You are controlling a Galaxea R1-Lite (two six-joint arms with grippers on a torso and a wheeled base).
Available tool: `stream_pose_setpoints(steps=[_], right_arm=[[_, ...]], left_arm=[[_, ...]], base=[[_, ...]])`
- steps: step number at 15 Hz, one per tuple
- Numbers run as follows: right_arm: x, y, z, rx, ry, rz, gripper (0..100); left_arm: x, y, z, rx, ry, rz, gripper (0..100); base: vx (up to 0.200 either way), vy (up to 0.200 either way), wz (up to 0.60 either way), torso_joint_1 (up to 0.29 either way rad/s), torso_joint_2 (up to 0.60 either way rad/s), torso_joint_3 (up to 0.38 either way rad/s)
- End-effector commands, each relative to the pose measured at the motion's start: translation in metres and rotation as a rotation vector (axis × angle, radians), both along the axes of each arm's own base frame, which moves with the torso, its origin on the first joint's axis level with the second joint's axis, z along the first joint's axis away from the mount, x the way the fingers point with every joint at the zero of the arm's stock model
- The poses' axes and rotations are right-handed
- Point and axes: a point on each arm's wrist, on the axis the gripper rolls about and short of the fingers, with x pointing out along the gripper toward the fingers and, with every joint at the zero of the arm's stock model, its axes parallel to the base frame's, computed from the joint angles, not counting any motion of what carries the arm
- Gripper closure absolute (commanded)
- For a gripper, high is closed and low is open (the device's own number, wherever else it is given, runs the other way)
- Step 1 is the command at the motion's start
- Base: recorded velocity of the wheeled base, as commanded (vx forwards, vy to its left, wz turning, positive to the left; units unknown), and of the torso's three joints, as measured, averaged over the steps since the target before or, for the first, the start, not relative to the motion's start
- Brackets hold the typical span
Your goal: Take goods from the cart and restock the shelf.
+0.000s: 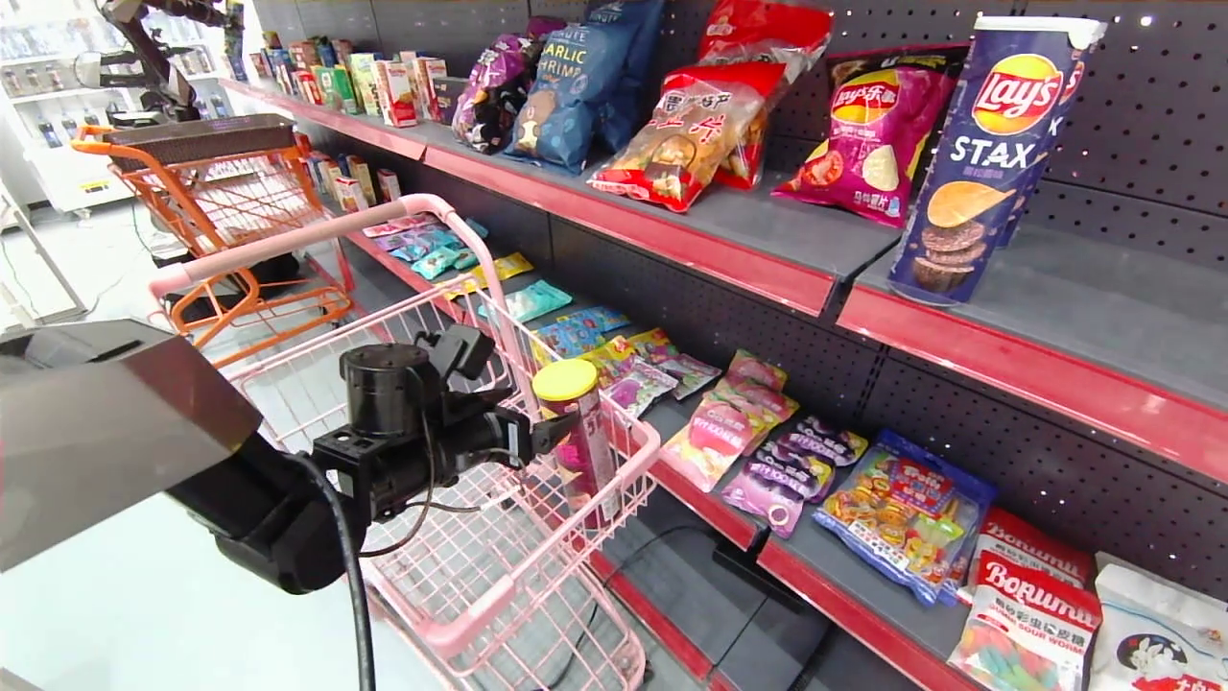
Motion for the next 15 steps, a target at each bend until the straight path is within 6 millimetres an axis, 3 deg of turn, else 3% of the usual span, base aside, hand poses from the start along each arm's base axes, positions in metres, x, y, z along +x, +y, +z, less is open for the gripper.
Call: stream_pose_setpoints(steps=[1, 8, 14, 15], right_arm=[[0.000, 0.000, 0.000, -0.001, 0.000, 0.001, 0], [0.000, 0.000, 0.000, -0.001, 0.000, 0.001, 0], [0.000, 0.000, 0.000, 0.000, 0.001, 0.001, 0], [0.000, 0.000, 0.000, 0.000, 0.001, 0.001, 0]], left_arm=[[0.006, -0.006, -0.008, 0.004, 0.010, -0.007, 0], [0.023, -0.028, -0.020, 0.001, -0.005, -0.040, 0], [0.022, -0.037, -0.026, 0.012, 0.000, -0.030, 0], [0.022, -0.037, -0.026, 0.013, 0.001, -0.029, 100]], base=[[0.000, 0.000, 0.00, 0.000, 0.00, 0.000], [0.000, 0.000, 0.00, 0.000, 0.00, 0.000], [0.000, 0.000, 0.00, 0.000, 0.00, 0.000], [0.000, 0.000, 0.00, 0.000, 0.00, 0.000]])
